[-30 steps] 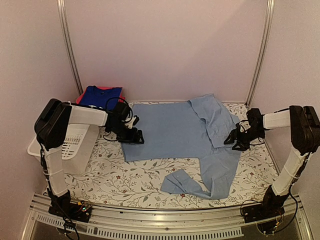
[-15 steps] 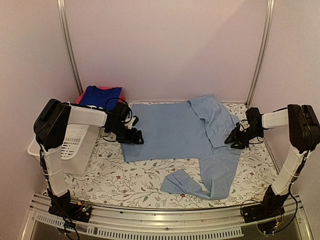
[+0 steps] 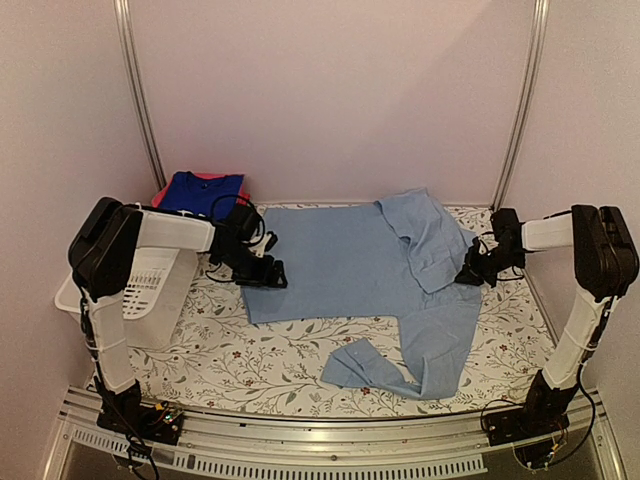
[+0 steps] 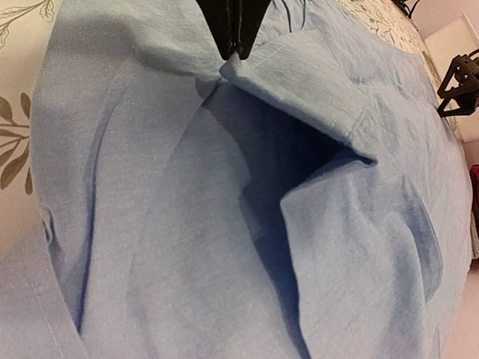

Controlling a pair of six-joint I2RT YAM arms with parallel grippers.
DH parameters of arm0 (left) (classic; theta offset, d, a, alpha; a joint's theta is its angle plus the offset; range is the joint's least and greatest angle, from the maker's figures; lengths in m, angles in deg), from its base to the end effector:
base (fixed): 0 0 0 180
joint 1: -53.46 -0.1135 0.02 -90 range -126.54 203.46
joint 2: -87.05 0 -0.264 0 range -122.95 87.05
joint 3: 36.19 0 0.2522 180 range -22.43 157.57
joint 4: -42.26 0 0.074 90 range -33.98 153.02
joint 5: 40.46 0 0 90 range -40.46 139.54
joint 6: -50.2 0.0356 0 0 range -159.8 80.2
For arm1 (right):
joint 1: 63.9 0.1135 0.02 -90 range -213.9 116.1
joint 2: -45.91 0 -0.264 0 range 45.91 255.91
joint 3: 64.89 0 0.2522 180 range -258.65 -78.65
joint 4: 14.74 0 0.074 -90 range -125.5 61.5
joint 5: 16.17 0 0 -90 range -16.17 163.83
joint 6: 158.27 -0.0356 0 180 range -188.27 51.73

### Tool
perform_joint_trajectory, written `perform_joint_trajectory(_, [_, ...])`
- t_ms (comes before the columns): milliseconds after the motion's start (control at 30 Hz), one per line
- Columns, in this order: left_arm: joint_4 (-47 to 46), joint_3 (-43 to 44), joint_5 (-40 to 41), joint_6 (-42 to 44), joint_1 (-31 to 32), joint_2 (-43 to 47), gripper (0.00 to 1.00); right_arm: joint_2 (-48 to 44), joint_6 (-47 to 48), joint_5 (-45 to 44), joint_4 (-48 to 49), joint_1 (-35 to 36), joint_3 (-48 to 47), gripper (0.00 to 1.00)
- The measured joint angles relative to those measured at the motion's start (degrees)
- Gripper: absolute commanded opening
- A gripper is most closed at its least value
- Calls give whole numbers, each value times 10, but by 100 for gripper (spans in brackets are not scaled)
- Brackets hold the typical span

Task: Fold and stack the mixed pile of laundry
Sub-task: Flatten out the crumpled shirt at the center of the board.

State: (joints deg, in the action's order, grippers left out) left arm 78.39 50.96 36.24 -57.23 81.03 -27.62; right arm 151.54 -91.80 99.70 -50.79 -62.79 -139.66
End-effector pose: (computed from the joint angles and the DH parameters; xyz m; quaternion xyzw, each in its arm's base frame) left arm 0.3526 -0.1934 0.1395 0.1118 0.9610 -0.1908 0.1660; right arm 0.3488 0.0223 0.1408 0.1417 0.9454 0.2559 0.1438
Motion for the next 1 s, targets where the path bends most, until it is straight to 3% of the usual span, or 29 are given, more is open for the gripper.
perform_joint_trajectory(33, [3, 3, 0, 0, 0, -1, 79, 0, 1, 0, 0, 0, -3, 1])
perform_joint_trajectory(133, [9, 11, 0, 0, -1, -6, 79, 0, 4, -2, -3, 0, -14, 31])
perform_joint_trajectory(200, [12, 17, 0, 0, -1, -9, 79, 0, 11, -11, -9, 0, -24, 45])
perform_joint_trajectory(267, [15, 22, 0, 0, -2, -12, 79, 0, 17, -19, -13, -1, -32, 53])
perform_joint_trajectory(333, [18, 27, 0, 0, -3, -16, 79, 2, 23, -24, -16, -3, -40, 53])
perform_joint_trajectory(633, [21, 31, -3, 1, -10, -19, 79, 47, 45, 13, -11, -6, -52, 42])
perform_joint_trajectory(767, [20, 33, -4, 1, -13, -20, 79, 55, 55, 57, -3, -8, -52, 25])
perform_joint_trajectory(867, [20, 34, -5, 1, -15, -21, 79, 55, 63, 88, -3, -8, -47, 3])
perform_joint_trajectory(1000, [20, 34, -6, 1, -15, -21, 79, 52, 71, 130, -6, -8, -42, 0])
